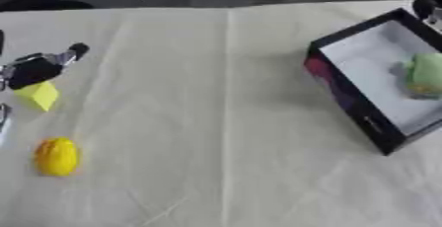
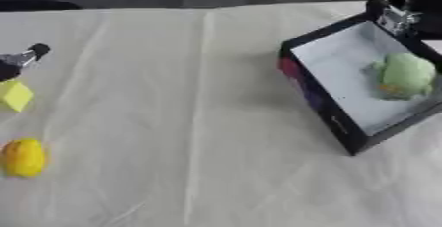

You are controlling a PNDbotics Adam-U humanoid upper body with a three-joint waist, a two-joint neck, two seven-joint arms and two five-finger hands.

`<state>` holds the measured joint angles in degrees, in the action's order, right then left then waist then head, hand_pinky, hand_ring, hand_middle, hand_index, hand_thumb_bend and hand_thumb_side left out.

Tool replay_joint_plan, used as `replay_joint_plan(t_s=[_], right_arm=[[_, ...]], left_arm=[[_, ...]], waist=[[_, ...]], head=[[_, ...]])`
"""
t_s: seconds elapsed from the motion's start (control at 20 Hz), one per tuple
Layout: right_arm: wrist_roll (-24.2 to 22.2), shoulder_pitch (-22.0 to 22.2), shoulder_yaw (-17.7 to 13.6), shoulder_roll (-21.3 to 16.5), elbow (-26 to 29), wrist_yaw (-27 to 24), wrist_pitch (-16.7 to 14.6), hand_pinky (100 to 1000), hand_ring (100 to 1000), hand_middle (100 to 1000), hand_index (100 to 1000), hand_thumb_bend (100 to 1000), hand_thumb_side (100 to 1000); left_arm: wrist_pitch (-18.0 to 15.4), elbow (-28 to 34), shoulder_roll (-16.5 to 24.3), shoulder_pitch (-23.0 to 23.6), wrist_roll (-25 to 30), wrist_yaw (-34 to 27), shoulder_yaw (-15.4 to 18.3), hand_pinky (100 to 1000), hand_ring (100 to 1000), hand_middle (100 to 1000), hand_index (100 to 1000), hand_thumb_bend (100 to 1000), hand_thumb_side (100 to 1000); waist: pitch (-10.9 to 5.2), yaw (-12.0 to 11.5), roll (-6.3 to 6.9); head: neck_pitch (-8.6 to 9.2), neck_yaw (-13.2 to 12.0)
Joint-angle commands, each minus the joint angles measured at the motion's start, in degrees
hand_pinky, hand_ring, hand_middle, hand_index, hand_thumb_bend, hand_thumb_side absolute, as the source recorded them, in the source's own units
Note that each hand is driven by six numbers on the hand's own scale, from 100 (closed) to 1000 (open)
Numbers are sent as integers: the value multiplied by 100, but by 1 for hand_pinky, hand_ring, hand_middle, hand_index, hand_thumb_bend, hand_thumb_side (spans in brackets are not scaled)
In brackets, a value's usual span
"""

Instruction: Pick up the objects with one hand, pass them to the other hand, and then place them into the box on the other side of the table.

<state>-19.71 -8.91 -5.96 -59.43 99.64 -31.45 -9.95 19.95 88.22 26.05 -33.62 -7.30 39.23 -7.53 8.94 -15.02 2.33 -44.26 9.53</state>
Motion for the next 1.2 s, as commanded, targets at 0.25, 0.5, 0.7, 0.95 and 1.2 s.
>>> replay_joint_plan(t_s=[0.25, 0.5, 0.7, 0.95, 1.2], right_arm=[[-261, -204, -127, -80, 241, -634, 233, 1000, 1000, 1000, 1000, 100, 542], [-320, -285, -141, -68, 281, -630, 292, 1000, 986, 995, 1000, 100, 526], [-285, -318, -126, -53, 311, -620, 352, 1000, 982, 992, 1000, 100, 526], [-298, -336, -119, -23, 333, -649, 400, 1000, 976, 985, 1000, 100, 535], [-267, -319, -201, -3, 370, -781, 434, 1000, 970, 979, 1000, 100, 539]], left_arm=[[107, -552, 963, -317, 814, -993, 345, 842, 828, 774, 840, 743, 519], [-46, -1179, 1318, -482, 1537, -1439, 292, 865, 856, 786, 843, 799, 455], [-478, -1792, 1510, -825, 2869, -1651, 169, 878, 865, 779, 832, 848, 331], [-1634, -2595, 1675, -1427, 4092, -1128, 71, 896, 874, 784, 818, 907, 239], [-2684, -3267, 1707, -1876, 4568, -505, 75, 918, 891, 789, 815, 921, 145]], waist=[[-204, 5, 90], [-197, 40, 97], [-192, 77, 79], [-163, 132, 33], [-106, 208, -48]], head=[[14, -260], [14, -403], [14, -501], [14, -602], [14, -649]])
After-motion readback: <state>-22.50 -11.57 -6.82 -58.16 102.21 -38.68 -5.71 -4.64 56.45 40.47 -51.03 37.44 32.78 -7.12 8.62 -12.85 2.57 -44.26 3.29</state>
